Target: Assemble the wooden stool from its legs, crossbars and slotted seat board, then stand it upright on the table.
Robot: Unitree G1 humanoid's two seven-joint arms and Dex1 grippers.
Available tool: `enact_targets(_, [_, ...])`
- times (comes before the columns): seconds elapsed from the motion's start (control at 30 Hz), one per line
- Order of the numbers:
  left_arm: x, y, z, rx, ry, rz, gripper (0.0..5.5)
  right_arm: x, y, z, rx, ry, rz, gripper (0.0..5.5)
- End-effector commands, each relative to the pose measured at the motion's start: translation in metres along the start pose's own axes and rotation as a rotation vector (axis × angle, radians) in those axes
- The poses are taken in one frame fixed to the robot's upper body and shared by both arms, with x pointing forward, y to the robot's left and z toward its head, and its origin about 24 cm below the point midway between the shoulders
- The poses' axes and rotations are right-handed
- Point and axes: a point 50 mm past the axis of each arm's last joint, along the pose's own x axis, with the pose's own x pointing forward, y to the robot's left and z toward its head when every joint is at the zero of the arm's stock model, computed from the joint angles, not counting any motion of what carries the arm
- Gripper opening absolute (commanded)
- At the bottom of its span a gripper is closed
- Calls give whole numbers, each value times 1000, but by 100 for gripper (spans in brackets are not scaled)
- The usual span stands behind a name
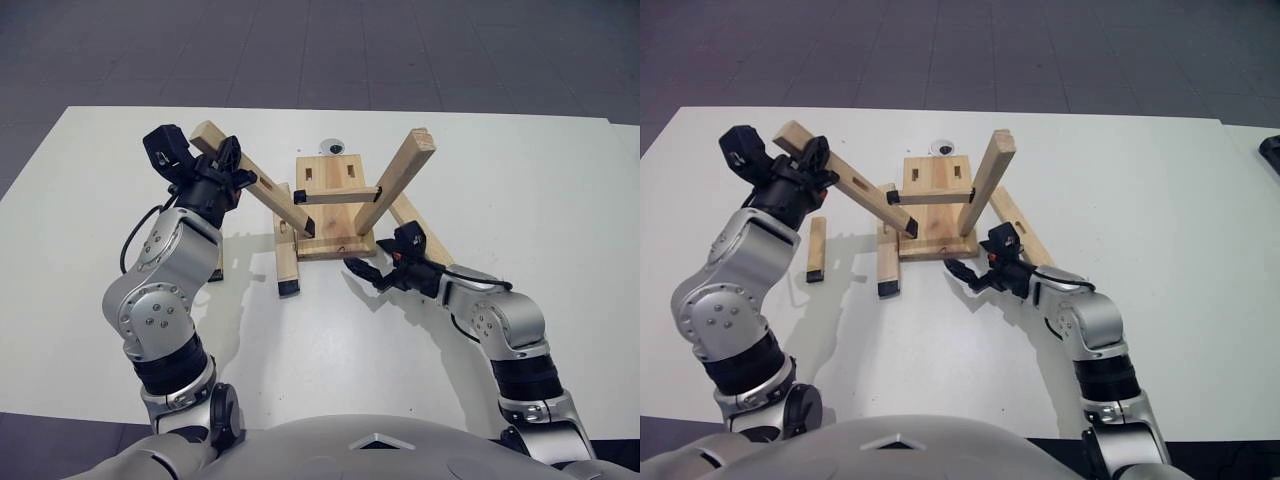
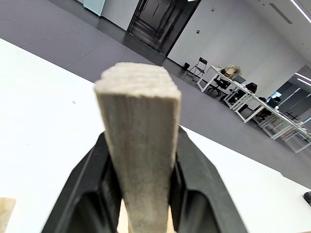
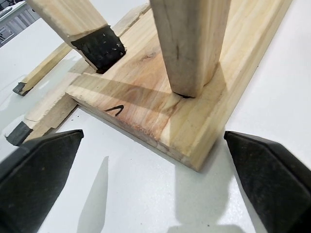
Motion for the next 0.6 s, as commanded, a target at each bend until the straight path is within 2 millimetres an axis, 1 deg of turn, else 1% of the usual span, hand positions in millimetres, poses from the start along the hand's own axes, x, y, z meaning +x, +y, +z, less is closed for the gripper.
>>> enact_targets(0.03, [2,8,-10,56,75,56,102,0,2,0,1,-19,-13,540])
enact_targets(0.13, [2,7,-12,67,88,57,102,3,4,1,2,-25,-11,540])
enact_targets(0.23, [0,1,-14,129,106,39,102,3,6,4,-7,-34,-11,540])
enact_targets(0.3, [-2,-1,-20,170,144,8,102,0,8,6,-32,-32,-13,540])
enact_targets(0.4, [-7,5,-33,229,206,4,102,-8,8,12,-75,-39,-41,540])
enact_targets(0.5, [-13,12,-40,235,229,32,102,-24,11,27,-139,-73,-20,540])
enact_targets(0.6, [-17,14,-48,218,244,70,102,-36,12,42,-192,-95,-9,540])
